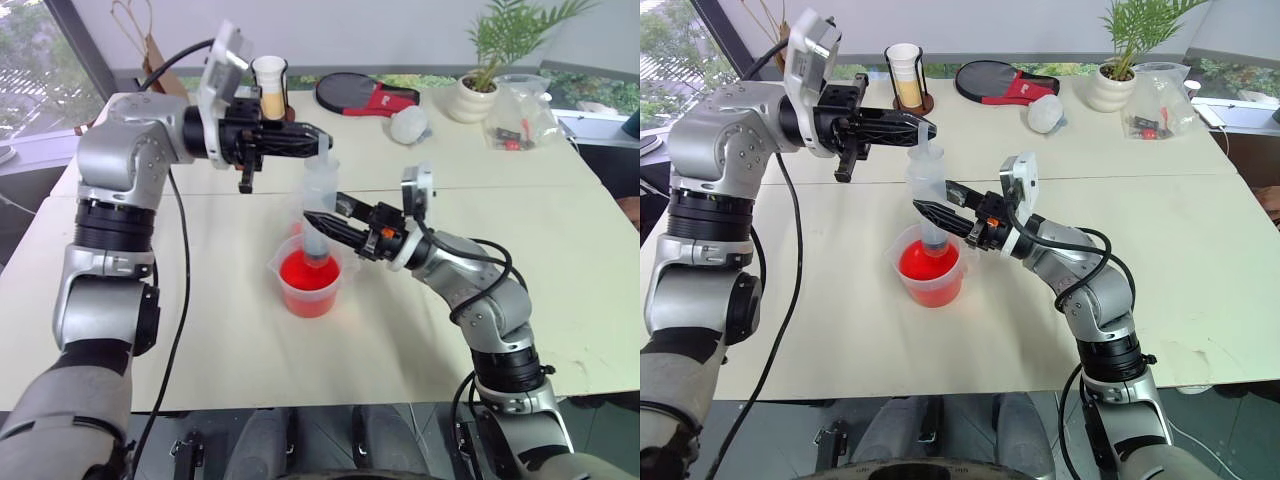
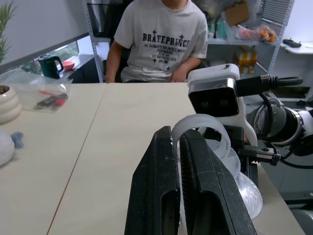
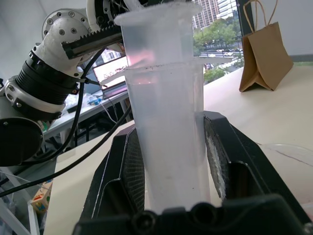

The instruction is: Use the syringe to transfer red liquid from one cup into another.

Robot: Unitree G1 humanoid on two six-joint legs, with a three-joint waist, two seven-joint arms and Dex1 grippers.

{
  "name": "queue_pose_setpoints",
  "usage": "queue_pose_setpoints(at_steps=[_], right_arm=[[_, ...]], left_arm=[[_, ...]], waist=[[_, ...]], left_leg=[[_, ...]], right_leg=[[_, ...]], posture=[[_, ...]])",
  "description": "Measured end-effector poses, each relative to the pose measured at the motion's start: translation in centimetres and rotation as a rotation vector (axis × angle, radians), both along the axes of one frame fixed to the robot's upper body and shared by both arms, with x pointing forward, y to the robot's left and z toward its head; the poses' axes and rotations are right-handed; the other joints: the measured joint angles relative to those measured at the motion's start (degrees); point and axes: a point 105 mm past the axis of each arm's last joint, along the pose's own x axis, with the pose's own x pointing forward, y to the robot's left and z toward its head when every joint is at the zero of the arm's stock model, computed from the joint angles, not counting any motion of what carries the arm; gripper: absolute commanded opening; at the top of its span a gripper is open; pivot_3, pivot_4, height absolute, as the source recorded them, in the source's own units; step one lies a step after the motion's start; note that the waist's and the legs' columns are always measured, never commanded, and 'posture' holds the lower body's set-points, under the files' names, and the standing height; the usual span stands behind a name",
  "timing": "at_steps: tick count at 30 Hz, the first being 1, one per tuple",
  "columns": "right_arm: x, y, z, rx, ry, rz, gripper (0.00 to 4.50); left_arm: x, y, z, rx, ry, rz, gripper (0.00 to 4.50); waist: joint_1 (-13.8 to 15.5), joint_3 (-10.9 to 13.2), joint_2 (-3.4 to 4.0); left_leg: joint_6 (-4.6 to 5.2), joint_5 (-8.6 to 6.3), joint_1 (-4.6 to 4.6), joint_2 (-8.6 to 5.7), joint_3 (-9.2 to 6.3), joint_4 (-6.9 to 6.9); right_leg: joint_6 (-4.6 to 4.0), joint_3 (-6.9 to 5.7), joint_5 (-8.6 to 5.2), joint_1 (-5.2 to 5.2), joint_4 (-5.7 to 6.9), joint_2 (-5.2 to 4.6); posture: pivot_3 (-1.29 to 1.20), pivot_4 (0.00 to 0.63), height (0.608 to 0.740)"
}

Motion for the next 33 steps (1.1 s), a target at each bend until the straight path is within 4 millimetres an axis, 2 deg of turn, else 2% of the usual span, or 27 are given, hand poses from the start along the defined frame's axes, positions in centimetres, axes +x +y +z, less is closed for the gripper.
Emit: queue_pose_setpoints(at_steps=[1, 4, 10, 16, 19, 23, 27, 30, 33], right_arm=[[0.0, 0.0, 0.0, -0.001, 0.0, 0.0, 1.4], [0.0, 0.0, -0.1, -0.01, -0.001, -0.001, 1.4], [-0.4, 0.6, -0.5, -0.024, 0.002, 0.038, 1.4], [0.0, 0.1, -0.1, -0.007, 0.068, 0.03, 1.4], [-0.2, -0.6, 2.0, 0.023, 0.057, 0.028, 1.4], [-0.9, -1.3, 4.6, 0.06, 0.017, 0.034, 1.4], [-0.7, -1.5, 4.5, 0.057, 0.038, 0.023, 1.4], [0.1, -1.8, 4.9, 0.07, 0.052, 0.009, 1.4], [1.5, -2.3, 7.8, 0.124, 0.028, 0.001, 1.4]], left_arm=[[0.0, 0.0, 0.0, -0.003, 0.0, 0.0, 0.05], [0.0, 0.1, 0.1, -0.009, 0.001, 0.001, 0.9], [0.3, 0.6, 0.5, -0.027, -0.005, 0.038, 3.87], [0.3, 2.1, 0.7, -0.003, -0.019, 0.08, 3.87], [0.5, 3.8, 0.8, 0.001, -0.016, 0.127, 3.87], [1.1, 6.0, -0.9, 0.018, 0.048, 0.203, 3.87], [1.8, 7.7, -3.4, 0.034, 0.124, 0.274, 3.87], [2.4, 8.6, -4.1, 0.027, 0.14, 0.331, 3.87], [2.9, 9.2, -4.6, 0.02, 0.141, 0.378, 3.87]], waist=[[0.0, 0.0, 0.0], [0.0, 0.0, 0.0], [0.0, 0.0, 0.0], [0.0, 0.0, 0.0], [0.0, 0.0, 0.0], [0.0, 0.0, 0.0], [0.1, 0.0, 0.0], [0.0, 0.0, 0.0], [0.0, 0.0, 0.0]], left_leg=[[0.0, 0.0, 0.0, 0.0, 0.0, 0.0], [0.0, 0.0, 0.0, 0.0, 0.0, 0.0], [0.0, 0.0, 0.0, 0.0, 0.0, 0.0], [-0.01, 0.01, 0.0, 0.01, -0.01, 0.0], [-0.01, 0.01, 0.0, 0.02, -0.02, -0.01], [0.0, 0.0, 0.02, 0.02, -0.03, -0.01], [0.0, 0.0, 0.01, 0.01, -0.03, -0.01], [0.0, 0.0, 0.01, 0.01, -0.02, -0.01], [-0.01, 0.01, 0.02, 0.02, -0.02, -0.01]], right_leg=[[0.0, 0.0, 0.0, 0.0, 0.0, 0.0], [0.0, 0.0, 0.0, 0.0, 0.0, 0.0], [0.0, 0.0, 0.0, 0.0, 0.0, 0.0], [0.0, 0.0, 0.0, 0.0, 0.0, 0.01], [0.0, 0.0, 0.0, 0.0, -0.01, 0.01], [0.0, 0.0, 0.0, 0.01, 0.0, 0.0], [0.0, 0.0, 0.0, 0.03, 0.0, 0.0], [0.0, 0.0, 0.0, 0.02, 0.0, 0.0], [0.0, 0.0, 0.0, 0.01, 0.01, 0.0]], posture=[[0.0, 0.15, 0.74], [0.0, 0.15, 0.74], [0.0, 0.15, 0.74], [0.0, 0.15, 0.74], [0.0, 0.15, 0.74], [0.0, 0.15, 0.74], [0.0, 0.15, 0.74], [0.0, 0.15, 0.74], [0.0, 0.15, 0.74]])
